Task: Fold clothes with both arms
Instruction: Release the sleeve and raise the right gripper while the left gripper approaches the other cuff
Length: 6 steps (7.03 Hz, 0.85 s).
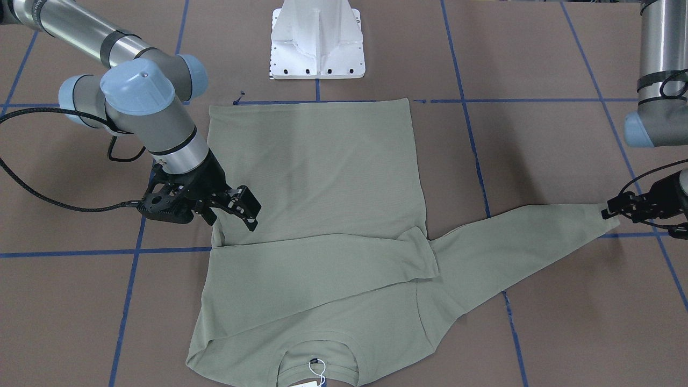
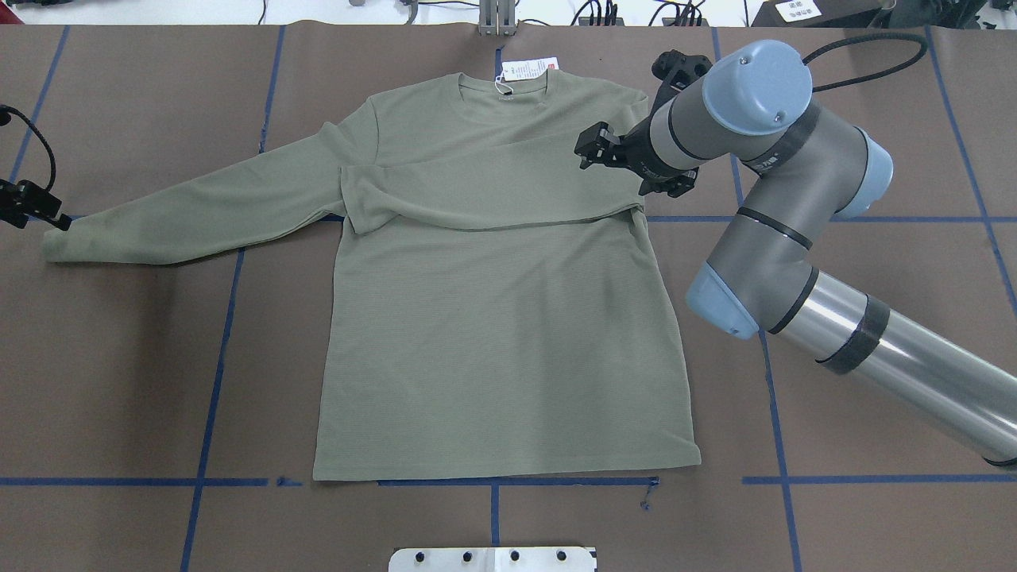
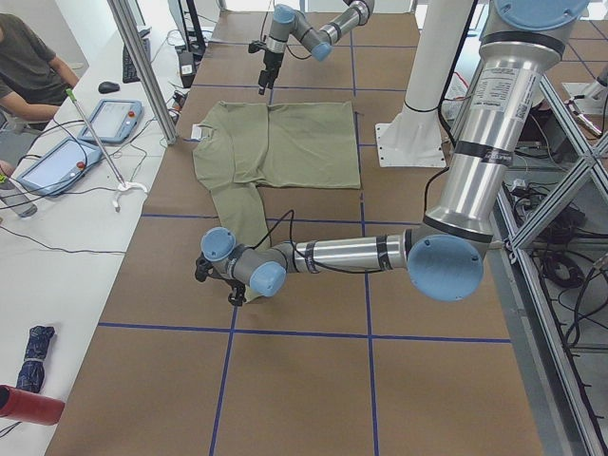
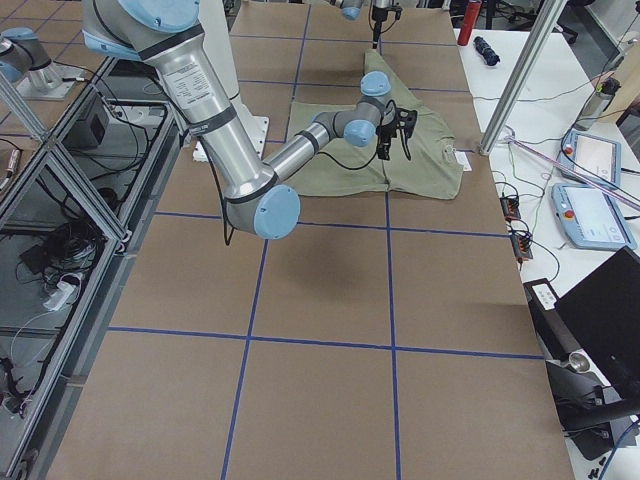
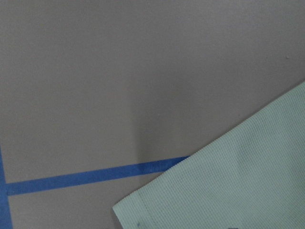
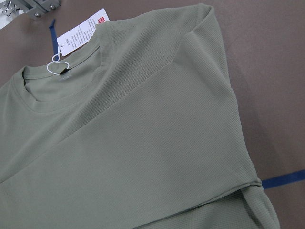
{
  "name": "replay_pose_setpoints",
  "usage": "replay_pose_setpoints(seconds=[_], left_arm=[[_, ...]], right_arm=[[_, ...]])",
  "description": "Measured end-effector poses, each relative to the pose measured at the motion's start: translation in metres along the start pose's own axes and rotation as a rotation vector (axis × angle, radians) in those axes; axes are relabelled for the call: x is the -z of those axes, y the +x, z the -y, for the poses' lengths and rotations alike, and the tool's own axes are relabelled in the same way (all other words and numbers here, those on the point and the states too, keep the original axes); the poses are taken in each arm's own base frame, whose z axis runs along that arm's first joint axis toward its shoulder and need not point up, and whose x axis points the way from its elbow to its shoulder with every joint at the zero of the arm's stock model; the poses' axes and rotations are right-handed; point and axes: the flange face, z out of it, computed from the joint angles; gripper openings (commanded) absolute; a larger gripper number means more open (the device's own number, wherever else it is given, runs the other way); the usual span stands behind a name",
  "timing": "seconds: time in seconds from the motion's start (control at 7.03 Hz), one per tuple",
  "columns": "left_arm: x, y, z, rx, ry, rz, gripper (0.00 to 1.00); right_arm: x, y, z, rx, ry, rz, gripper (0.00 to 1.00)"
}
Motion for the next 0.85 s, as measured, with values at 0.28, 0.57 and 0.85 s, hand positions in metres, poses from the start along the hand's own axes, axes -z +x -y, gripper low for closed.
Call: replay_pose_setpoints(seconds=[0.28,0.57,0.85], left_arm=[[-0.009,-0.011,-0.002,0.006,-0.004,0.001,0.69],[-0.012,-0.013,-0.003,0.011,-0.010,0.002,0.59],[-0.016,-0.013,-0.004,0.012,-0.017,0.003,0.58]], right_arm=[[0.003,-0.001,-0.001,0.002,0.007,0.005,0.99],[0.007,-0.003,-0.003,0.004,0.009,0.014,0.99],[0.011,-0.005,-0.004,0.006,0.011,0.021,0.99]])
